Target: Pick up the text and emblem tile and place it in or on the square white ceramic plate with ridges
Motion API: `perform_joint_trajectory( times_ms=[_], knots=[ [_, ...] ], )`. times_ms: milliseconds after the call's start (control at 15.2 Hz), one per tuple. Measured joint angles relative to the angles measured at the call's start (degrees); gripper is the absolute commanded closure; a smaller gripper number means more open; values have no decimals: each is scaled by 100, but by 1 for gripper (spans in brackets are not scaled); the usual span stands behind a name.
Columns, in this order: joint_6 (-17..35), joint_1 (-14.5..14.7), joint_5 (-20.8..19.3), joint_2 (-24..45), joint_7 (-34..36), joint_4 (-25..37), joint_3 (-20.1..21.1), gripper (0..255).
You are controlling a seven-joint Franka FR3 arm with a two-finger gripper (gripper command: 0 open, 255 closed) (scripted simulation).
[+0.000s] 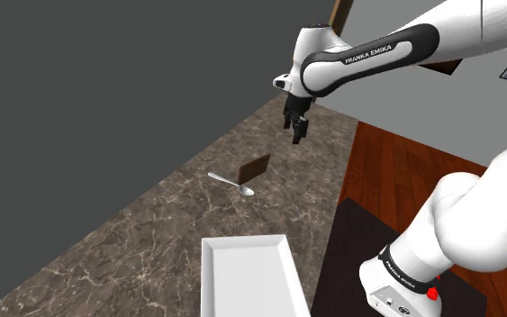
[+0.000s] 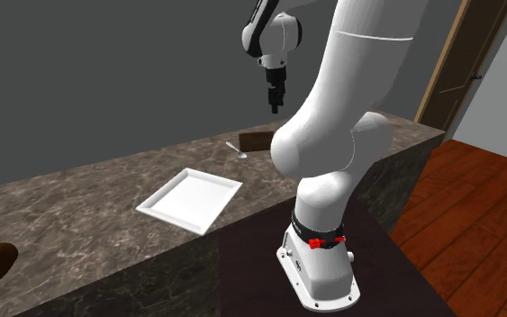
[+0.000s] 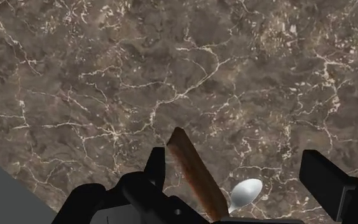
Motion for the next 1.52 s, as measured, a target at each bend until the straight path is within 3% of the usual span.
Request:
perform_joint_trajectory(
  times_ms=[726,1518],
  knots=[
    [1169,293,318,2020,-2167,720,363,0],
    [1761,245,357,2589,-2348,692,412,0]
  ],
)
